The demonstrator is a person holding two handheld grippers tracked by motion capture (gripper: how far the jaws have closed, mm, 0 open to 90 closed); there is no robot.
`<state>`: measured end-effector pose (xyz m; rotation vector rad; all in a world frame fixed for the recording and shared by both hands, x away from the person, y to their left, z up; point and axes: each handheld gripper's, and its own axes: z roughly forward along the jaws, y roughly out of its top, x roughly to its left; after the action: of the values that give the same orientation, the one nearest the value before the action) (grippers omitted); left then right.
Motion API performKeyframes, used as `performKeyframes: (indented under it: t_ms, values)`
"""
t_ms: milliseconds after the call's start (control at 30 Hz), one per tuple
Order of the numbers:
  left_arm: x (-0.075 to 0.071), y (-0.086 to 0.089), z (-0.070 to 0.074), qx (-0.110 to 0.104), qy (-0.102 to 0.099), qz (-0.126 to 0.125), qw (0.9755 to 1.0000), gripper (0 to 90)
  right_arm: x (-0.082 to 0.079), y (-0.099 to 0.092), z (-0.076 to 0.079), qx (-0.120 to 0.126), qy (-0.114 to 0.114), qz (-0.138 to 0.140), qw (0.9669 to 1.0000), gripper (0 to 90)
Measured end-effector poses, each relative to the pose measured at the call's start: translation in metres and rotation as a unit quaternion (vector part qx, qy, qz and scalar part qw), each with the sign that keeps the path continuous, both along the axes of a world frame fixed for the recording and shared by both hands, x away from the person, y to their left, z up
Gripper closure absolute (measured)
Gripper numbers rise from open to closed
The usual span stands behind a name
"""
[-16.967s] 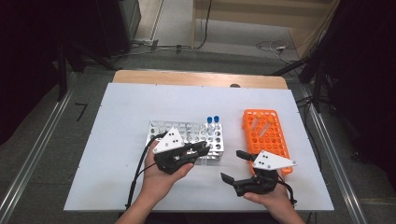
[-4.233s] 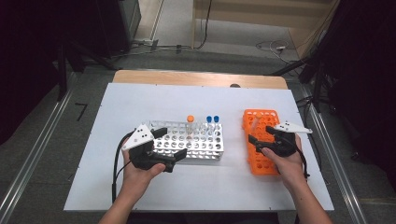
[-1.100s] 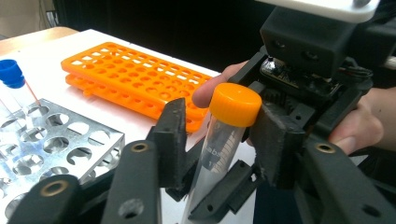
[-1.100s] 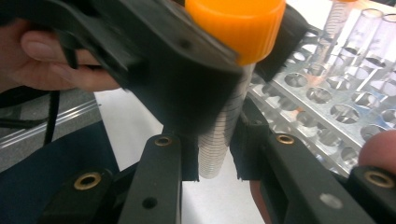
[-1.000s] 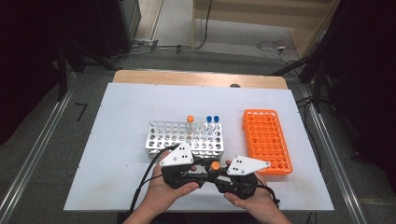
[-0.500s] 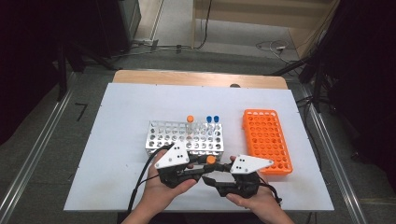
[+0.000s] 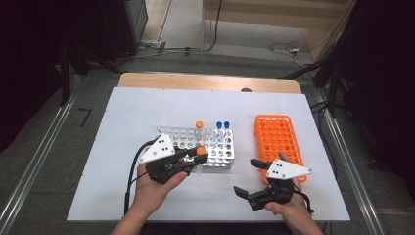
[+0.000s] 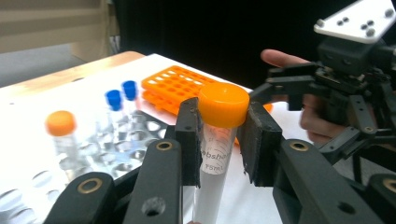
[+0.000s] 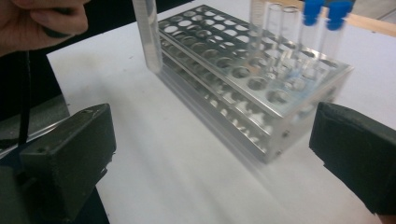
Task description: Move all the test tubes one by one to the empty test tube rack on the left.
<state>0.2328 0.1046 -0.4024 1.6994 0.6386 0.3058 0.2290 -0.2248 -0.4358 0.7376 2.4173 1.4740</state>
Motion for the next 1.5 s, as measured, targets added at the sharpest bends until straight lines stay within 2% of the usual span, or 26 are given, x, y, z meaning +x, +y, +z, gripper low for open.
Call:
performKeyframes:
  t_ms: [333,600,967,1200,1500]
  values:
    - [0.02,0.016,0.005,-0.002,-0.002,0.033,0.9995,70.9,0.003,-0.038,-0.002,-0.002,-0.008,-0.047,0.9989,0.0]
    - [0.036,0.023,0.009,-0.004,-0.004,0.053,0.9986,70.9,0.008,-0.059,-0.002,0.001,-0.01,-0.081,0.9967,0.0]
    - [0.066,0.034,0.008,-0.023,0.0,0.091,0.9955,70.9,0.014,-0.082,-0.007,-0.004,-0.007,-0.116,0.9932,0.0]
    - [0.085,0.03,0.005,-0.037,0.001,0.114,0.9928,70.9,0.019,-0.092,-0.01,0.0,-0.004,-0.131,0.9914,0.0]
    - [0.102,0.02,-0.007,-0.028,0.007,0.139,0.9899,70.9,0.021,-0.095,-0.011,0.001,-0.001,-0.136,0.9907,0.0]
